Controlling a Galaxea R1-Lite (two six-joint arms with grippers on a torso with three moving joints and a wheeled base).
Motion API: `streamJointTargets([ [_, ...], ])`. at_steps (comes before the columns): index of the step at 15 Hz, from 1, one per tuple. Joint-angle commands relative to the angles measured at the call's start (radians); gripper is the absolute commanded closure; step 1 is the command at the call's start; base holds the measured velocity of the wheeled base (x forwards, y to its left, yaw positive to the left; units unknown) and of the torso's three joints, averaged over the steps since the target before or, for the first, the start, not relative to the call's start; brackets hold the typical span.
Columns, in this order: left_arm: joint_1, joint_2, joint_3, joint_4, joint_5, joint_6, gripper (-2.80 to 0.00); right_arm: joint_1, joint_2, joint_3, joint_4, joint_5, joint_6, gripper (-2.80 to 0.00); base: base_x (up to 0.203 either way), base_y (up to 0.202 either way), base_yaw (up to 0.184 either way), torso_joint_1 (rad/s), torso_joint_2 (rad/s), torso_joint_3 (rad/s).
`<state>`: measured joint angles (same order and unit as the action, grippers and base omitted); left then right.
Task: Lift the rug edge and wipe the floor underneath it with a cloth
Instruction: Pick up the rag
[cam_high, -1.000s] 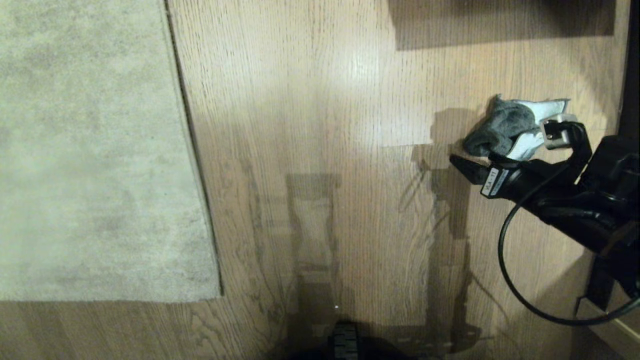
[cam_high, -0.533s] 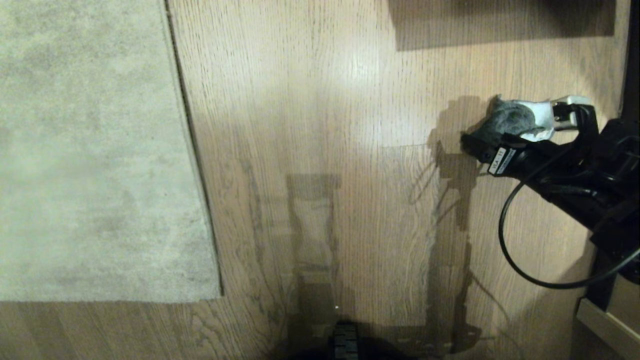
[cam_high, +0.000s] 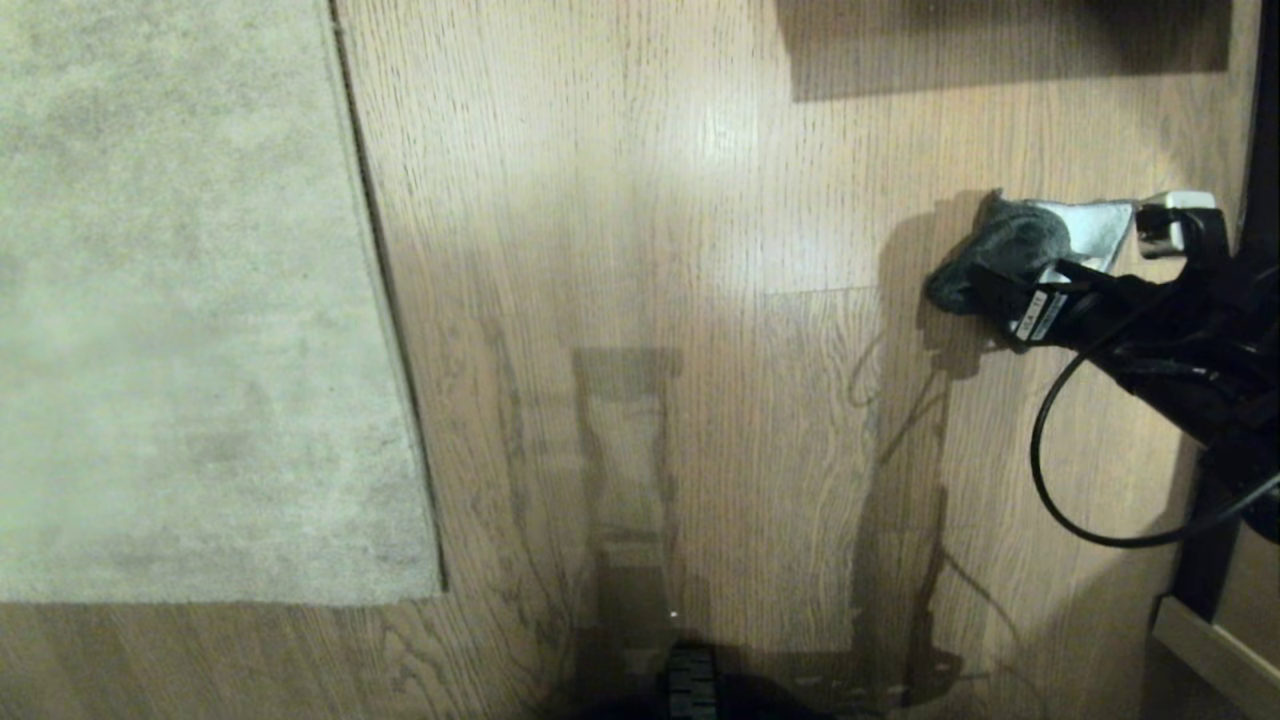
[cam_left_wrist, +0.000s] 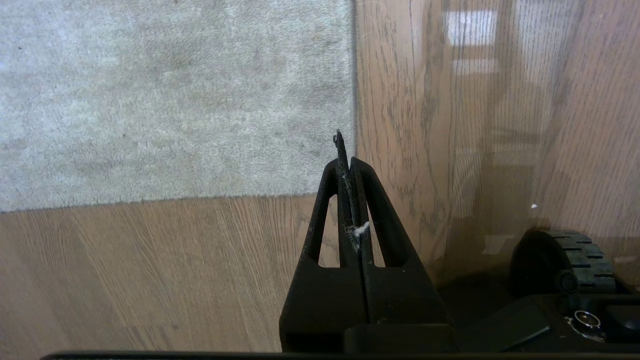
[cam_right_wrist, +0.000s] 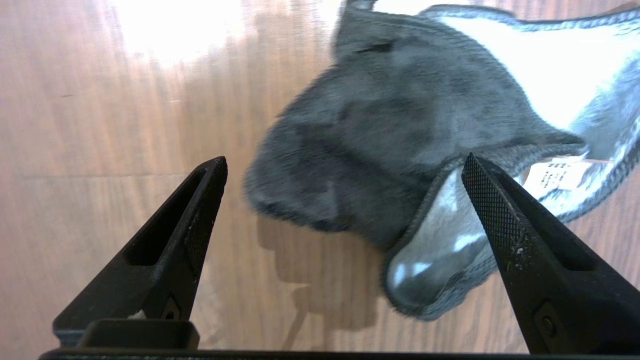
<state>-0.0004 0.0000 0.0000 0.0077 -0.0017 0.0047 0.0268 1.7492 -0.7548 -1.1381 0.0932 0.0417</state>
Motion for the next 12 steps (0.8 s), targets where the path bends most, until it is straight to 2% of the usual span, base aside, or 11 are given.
streamJointTargets([
  [1,-0.001,0.002,0.000,0.000,0.000,0.000,0.00,-0.006,0.044,-0.049,-0.009,0.002,0.005,-2.80,0.000,0.000,0.000,0.000,0.00,0.000],
  [5,0.000,0.002,0.000,0.000,0.000,0.000,0.00,-0.004,0.095,-0.121,-0.011,0.004,0.006,-2.80,0.000,0.000,0.000,0.000,0.00,0.000],
  [9,0.000,0.002,0.000,0.000,0.000,0.000,0.00,-0.002,0.108,-0.120,-0.011,0.003,-0.005,-2.80,0.000,0.000,0.000,0.000,0.00,0.000],
  [10,-0.001,0.002,0.000,0.000,0.000,0.000,0.00,-0.002,0.107,-0.118,-0.011,0.003,-0.003,0.00,0.000,0.000,0.000,0.000,0.00,0.000],
  [12,-0.001,0.002,0.000,0.000,0.000,0.000,0.00,-0.004,0.103,-0.120,-0.011,0.003,0.003,0.00,0.000,0.000,0.000,0.000,0.00,0.000],
])
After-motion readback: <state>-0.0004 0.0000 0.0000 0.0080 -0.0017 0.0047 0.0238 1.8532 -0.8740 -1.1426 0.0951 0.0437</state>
